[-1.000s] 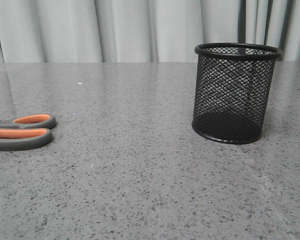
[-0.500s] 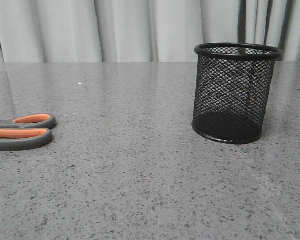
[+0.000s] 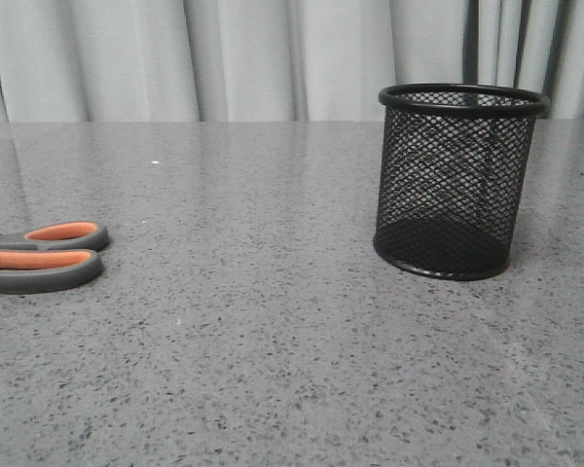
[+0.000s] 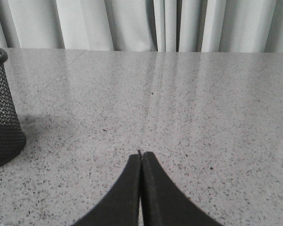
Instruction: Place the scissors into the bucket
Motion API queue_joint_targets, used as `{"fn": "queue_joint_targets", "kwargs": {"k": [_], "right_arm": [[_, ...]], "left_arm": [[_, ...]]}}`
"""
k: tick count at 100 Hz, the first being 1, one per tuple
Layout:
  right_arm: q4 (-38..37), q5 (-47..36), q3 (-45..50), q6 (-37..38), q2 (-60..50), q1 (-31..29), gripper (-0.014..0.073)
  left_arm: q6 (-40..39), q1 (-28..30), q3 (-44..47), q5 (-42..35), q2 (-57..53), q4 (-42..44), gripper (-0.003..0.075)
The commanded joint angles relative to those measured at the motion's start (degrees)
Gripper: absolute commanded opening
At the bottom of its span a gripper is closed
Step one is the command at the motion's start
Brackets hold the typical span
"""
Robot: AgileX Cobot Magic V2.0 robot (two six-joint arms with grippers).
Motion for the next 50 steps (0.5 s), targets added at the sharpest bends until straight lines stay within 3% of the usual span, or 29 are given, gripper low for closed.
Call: {"fn": "queue_joint_targets", "kwargs": {"k": [1,24,50], "right_arm": [[1.0,-6.2,1.0,0.0,-1.4,-0.3,-0.0054],[8.4,-8.3,1.0,0.0,-1.4,-0.3,-0.0054],[20.8,-10.8,1.0,0.0,-1.4,-0.3,-0.0054]], "left_arm": [[-0.5,0.1,1.5,-4.6,-1.4,-0.7,-0.0021],[-0.5,0.1,1.5,-4.6,-1.4,-5.5,-0.0021],[-0.5,0.1,1.5,-4.6,-1.4,-18.6,-0.0021]]}}
